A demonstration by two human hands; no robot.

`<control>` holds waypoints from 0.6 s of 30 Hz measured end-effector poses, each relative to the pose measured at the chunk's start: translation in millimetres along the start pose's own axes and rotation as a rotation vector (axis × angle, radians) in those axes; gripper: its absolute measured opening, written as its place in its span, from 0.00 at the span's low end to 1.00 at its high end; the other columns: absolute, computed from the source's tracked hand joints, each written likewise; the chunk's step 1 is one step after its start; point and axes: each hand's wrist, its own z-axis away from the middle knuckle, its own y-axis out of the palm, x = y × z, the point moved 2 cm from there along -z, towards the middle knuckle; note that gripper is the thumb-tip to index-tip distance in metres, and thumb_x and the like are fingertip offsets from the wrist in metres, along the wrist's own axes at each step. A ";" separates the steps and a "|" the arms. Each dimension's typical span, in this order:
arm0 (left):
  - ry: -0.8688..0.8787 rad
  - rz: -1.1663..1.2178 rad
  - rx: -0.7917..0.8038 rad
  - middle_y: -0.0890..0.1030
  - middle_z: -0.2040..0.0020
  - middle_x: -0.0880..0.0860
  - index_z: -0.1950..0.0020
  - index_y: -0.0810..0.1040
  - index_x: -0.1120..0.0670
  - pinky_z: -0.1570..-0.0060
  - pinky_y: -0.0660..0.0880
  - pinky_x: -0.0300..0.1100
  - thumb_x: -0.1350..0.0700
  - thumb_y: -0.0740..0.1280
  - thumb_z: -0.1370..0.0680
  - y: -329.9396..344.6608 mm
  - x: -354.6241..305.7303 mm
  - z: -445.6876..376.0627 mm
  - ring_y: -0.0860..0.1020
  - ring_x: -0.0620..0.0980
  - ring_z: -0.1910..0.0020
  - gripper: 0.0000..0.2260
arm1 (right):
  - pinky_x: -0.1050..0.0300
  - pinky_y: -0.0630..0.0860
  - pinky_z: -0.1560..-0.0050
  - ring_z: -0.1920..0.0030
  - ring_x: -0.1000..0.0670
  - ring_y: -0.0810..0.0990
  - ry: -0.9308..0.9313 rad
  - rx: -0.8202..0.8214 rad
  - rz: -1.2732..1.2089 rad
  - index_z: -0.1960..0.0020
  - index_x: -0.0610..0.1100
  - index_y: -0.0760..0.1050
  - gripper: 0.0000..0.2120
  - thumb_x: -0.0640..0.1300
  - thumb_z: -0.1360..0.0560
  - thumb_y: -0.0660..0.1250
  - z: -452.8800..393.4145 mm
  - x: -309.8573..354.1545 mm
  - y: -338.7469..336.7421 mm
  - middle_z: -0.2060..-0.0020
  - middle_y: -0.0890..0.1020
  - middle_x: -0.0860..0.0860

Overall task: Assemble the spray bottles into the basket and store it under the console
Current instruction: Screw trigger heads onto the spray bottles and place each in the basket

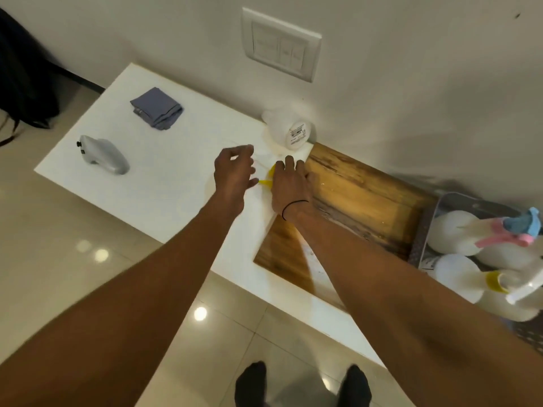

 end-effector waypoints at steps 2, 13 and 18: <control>0.034 -0.115 0.032 0.80 0.37 0.55 0.36 0.78 0.52 0.54 0.83 0.46 0.48 0.70 0.19 21.3 -13.7 -16.7 0.80 0.52 0.44 0.14 | 0.43 0.68 0.40 0.34 0.39 0.69 0.005 0.006 0.029 0.38 0.45 0.74 0.16 0.43 0.25 0.68 2.0 -0.6 0.3 0.35 0.71 0.44; 0.100 -0.790 -0.003 0.72 0.26 0.62 0.20 0.60 0.55 0.29 0.64 0.54 0.26 0.59 0.23 117.6 -46.9 -80.2 0.67 0.63 0.25 0.43 | 0.45 0.83 0.54 0.50 0.39 0.81 0.055 -0.082 -0.409 0.40 0.44 0.69 0.26 0.37 0.32 0.78 45.2 -48.2 -36.2 0.37 0.67 0.42; -0.049 -0.620 0.053 0.73 0.28 0.58 0.24 0.71 0.60 0.34 0.78 0.56 0.30 0.70 0.27 131.0 -37.6 -93.0 0.77 0.59 0.32 0.43 | 0.54 0.80 0.56 0.56 0.46 0.77 0.223 -0.176 -0.512 0.41 0.48 0.69 0.24 0.30 0.29 0.74 85.8 -97.5 -36.7 0.44 0.67 0.49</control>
